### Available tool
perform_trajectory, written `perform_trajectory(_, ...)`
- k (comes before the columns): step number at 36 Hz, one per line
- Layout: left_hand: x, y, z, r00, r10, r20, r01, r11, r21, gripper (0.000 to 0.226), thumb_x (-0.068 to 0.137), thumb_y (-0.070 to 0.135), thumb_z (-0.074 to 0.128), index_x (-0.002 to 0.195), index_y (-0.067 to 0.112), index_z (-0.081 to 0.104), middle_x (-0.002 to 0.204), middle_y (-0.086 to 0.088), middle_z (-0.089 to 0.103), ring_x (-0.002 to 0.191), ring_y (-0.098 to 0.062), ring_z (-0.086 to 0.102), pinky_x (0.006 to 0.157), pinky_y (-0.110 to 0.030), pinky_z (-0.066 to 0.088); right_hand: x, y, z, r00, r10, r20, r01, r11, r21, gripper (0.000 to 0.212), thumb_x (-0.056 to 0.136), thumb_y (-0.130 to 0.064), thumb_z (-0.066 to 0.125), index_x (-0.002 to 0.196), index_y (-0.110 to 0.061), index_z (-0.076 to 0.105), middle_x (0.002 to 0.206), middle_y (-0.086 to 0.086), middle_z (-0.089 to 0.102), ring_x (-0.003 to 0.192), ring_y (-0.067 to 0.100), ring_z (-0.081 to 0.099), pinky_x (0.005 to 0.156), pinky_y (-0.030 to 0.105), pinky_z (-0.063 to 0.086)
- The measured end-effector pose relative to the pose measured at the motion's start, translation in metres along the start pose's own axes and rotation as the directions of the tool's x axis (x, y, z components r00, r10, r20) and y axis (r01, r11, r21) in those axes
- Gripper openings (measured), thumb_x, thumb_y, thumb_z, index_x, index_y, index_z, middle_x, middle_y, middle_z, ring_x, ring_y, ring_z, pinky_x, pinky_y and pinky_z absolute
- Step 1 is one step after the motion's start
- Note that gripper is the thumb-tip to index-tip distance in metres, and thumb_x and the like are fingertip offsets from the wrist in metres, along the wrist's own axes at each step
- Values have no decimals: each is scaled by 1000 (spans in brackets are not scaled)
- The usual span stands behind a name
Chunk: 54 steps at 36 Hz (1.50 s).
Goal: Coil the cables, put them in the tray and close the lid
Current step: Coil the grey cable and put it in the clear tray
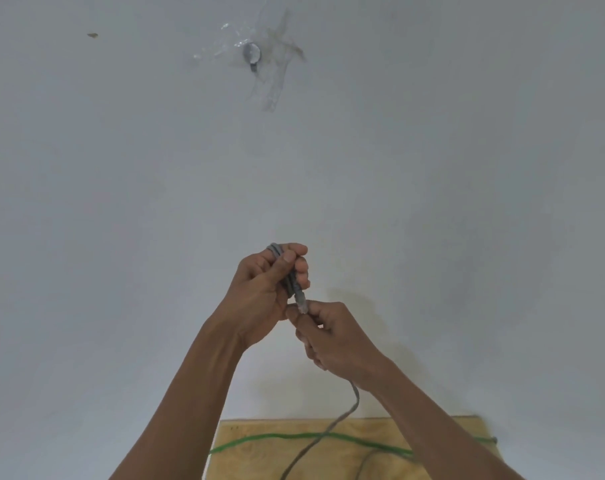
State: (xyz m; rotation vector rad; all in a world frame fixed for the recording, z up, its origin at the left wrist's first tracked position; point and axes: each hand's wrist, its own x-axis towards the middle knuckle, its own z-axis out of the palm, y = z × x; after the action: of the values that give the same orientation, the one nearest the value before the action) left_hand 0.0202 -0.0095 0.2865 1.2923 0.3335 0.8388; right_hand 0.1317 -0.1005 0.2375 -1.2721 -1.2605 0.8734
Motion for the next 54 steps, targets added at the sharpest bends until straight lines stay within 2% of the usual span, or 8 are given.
perform_trajectory(8, 8, 2, -13, 996, 84, -33, -84, 996, -4, 18, 101, 3, 47, 105, -3, 64, 81, -7, 70, 74, -20, 67, 78, -27, 57, -4, 6, 2, 997, -40, -69, 25, 978, -206, 24, 99, -29, 56, 96, -14, 75, 55, -7, 45, 49, 11, 38, 51, 20, 35)
perform_trajectory(19, -7, -5, -27, 990, -41, 133, -23, 893, 449, 33, 106, 19, 42, 98, -5, 63, 79, -8, 68, 71, -20, 62, 65, -31, 48, 10, -61, -38, 944, -324, 62, 290, 725, -624, 6, 87, -24, 70, 89, -24, 76, 71, -9, 71, 57, 6, 59, 60, 18, 47)
perform_trajectory(23, -17, -7, -9, 973, -180, 148, 141, 960, 240, 57, 108, 38, 26, 96, -1, 65, 63, -13, 58, 58, -22, 51, 61, -36, 41, 29, -85, -53, 924, -359, 131, 367, 738, -566, 11, 77, -29, 83, 82, -23, 75, 74, -8, 71, 54, 4, 50, 56, 12, 39)
perform_trajectory(31, -26, -4, 11, 957, -181, 228, 192, 981, -25, 60, 103, 47, 31, 92, -1, 65, 58, -14, 50, 52, -23, 44, 60, -35, 40, 47, -62, -57, 964, -264, 22, 264, 950, -169, 9, 83, -10, 77, 84, -2, 74, 69, -2, 70, 55, 5, 56, 55, 17, 43)
perform_trajectory(38, -26, 4, 17, 960, -62, 273, 62, 998, 9, 29, 101, 19, 42, 94, -1, 61, 61, -11, 52, 55, -19, 48, 61, -30, 51, 23, -15, -29, 993, -118, -8, 118, 993, 10, 19, 80, -38, 63, 68, -25, 70, 60, 4, 67, 56, 24, 51, 46, 25, 33)
perform_trajectory(43, -18, -4, 10, 975, -39, 219, 30, 998, 47, 23, 102, 21, 50, 98, 4, 65, 65, -8, 57, 57, -20, 52, 53, -34, 39, 9, 0, -17, 1000, 17, -14, -19, 982, -188, 34, 93, 1, 42, 70, -13, 63, 53, -9, 60, 44, 12, 44, 45, 28, 37)
perform_trajectory(48, -11, -9, 4, 985, -19, 170, 17, 1000, 15, 23, 96, 23, 54, 97, 17, 76, 79, -5, 66, 61, -16, 60, 56, -30, 45, 1, -1, -14, 997, 21, 75, 5, 943, -334, 25, 100, -23, 52, 77, -29, 59, 75, -6, 69, 47, 9, 46, 49, 16, 39)
perform_trajectory(54, -10, -12, 5, 999, 18, 49, -23, 994, 106, 22, 103, 9, 46, 110, 2, 66, 85, -11, 71, 66, -15, 64, 63, -30, 55, 2, -9, -17, 995, 4, 97, 53, 814, -578, 27, 98, -30, 57, 72, -36, 53, 75, -11, 68, 45, 1, 53, 53, 14, 40)
